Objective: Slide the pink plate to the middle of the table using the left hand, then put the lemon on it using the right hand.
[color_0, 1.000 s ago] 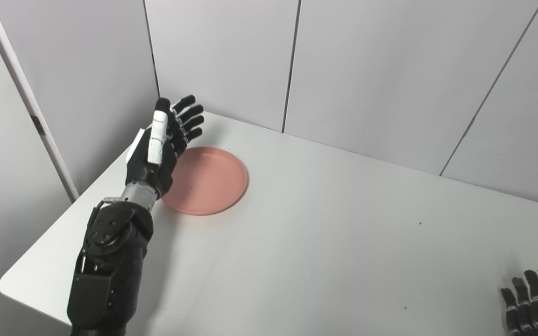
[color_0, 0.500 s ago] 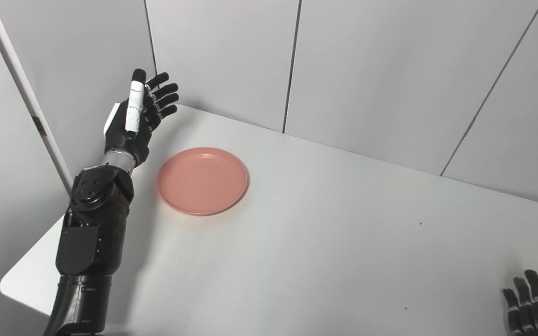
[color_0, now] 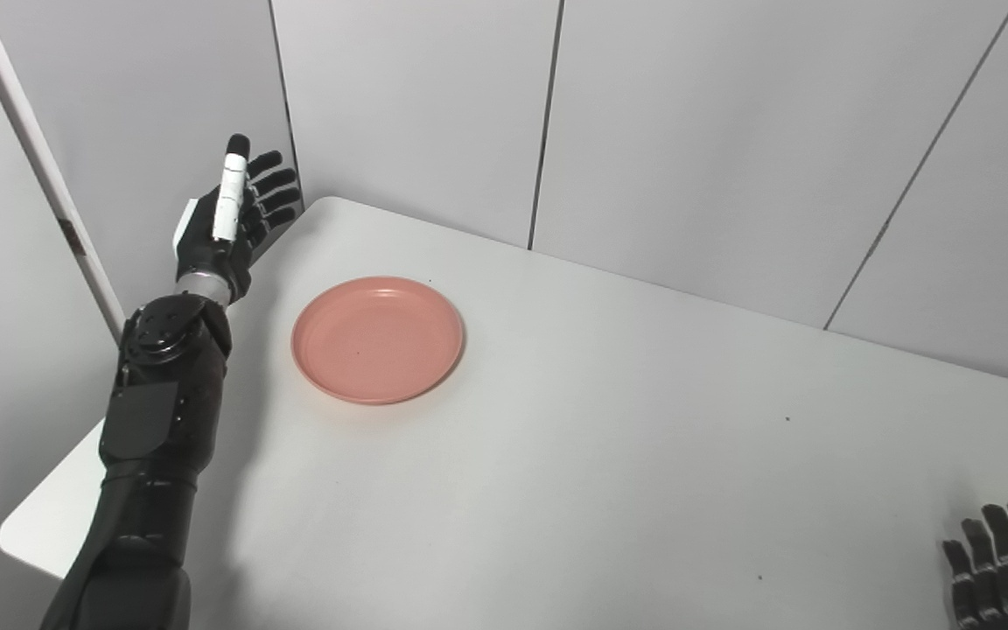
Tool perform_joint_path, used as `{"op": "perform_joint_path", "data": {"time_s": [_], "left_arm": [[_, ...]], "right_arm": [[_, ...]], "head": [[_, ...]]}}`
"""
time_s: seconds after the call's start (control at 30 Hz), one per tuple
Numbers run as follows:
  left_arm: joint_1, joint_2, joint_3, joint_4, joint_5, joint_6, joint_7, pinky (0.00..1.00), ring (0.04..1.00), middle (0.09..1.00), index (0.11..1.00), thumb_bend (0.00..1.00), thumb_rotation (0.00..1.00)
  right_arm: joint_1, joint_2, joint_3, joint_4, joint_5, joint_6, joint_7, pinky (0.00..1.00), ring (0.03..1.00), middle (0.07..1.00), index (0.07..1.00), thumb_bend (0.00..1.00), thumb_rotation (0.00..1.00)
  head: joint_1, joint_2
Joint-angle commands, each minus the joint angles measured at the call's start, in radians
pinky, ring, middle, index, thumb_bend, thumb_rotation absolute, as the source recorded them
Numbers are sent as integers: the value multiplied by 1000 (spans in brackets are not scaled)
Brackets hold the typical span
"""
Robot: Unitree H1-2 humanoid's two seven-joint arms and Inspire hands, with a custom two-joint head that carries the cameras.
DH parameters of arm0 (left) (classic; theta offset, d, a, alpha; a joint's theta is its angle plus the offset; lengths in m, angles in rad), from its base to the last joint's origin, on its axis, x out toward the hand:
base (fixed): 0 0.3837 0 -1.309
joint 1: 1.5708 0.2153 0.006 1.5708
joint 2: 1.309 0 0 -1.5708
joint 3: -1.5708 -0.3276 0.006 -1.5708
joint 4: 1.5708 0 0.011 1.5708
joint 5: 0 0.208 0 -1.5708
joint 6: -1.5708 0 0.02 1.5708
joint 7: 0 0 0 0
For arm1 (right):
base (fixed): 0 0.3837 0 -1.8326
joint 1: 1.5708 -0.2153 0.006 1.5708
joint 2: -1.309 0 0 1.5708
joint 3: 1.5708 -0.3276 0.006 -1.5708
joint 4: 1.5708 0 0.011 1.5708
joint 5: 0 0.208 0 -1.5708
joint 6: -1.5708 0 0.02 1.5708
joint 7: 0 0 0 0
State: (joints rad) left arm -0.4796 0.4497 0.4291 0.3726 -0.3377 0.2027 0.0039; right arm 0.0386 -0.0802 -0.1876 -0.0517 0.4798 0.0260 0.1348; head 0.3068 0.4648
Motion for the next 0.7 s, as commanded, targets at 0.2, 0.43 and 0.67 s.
{"op": "perform_joint_path", "data": {"time_s": [0.2,0.43,0.67], "left_arm": [[-58,22,10,82,-2,-96,-5,772,741,741,762,958,871],[-48,-5,-15,145,2,-120,-15,757,763,774,809,949,849],[-37,-22,-30,185,11,-159,-18,754,767,779,801,916,877]], "right_arm": [[56,20,4,49,-6,36,-13,1000,977,954,954,696,752],[57,17,8,48,-12,32,-12,1000,978,954,954,687,769],[57,20,7,45,-13,34,-14,1000,977,954,948,696,748]], "head": [[-2,4],[-9,5],[-13,2]]}}
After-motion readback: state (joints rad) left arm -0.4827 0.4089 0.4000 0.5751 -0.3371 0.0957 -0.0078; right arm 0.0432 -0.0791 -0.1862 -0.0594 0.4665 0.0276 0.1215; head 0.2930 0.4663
